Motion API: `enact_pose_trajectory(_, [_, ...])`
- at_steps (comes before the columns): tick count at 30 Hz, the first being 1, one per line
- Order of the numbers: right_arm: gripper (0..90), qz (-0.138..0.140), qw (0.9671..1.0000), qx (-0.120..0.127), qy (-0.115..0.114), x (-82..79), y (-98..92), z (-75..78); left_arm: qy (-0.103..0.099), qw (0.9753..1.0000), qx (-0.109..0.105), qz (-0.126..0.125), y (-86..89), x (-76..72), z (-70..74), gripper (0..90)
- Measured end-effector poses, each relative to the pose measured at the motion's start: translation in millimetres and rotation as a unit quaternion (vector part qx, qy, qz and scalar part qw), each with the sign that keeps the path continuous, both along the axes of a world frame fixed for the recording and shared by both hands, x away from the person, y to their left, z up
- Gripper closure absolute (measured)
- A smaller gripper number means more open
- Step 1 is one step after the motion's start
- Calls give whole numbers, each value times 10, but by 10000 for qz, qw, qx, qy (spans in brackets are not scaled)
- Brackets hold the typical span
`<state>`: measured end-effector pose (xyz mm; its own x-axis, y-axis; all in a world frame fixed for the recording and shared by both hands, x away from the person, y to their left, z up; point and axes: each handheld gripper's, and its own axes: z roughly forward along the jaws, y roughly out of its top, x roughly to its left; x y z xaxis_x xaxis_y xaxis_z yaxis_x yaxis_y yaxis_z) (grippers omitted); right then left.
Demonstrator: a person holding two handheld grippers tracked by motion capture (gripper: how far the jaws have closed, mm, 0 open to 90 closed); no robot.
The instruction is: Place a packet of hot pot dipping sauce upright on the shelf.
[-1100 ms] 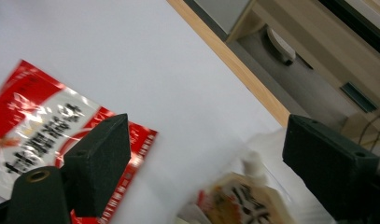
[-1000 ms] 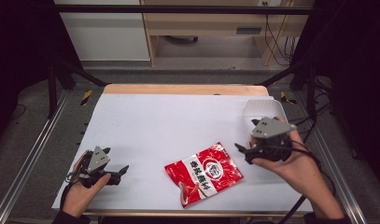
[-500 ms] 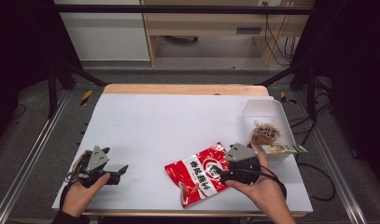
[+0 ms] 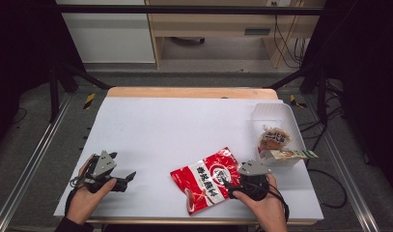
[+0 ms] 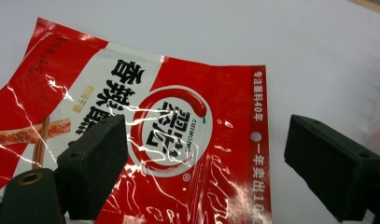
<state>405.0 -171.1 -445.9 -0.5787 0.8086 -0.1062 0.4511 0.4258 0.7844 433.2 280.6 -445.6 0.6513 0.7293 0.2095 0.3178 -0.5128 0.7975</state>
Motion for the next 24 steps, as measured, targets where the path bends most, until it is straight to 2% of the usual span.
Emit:
enact_pose_trajectory(2, [141,-44,10000,5,53,-8,-34,-22,-1,10000,3,-12,-1,-6,3,49])
enact_pose_trajectory(10, [127,-302,9981,217,498,47,-204,-169,-7,9999,-65,-116,-1,-2,7,49])
enact_pose_trajectory(13, [102,-202,9979,214,577,62,-233,-208,-22,9997,-75,-212,-16,-5,9,49])
enact_pose_trajectory(16, [100,-216,9969,338,682,68,-238,-230,-6,9997,-59,-225,-24,-7,8,49])
enact_pose_trajectory(24, [106,-128,9954,336,890,93,-231,-275,36,9997,-62,-253,-63,11,-8,52])
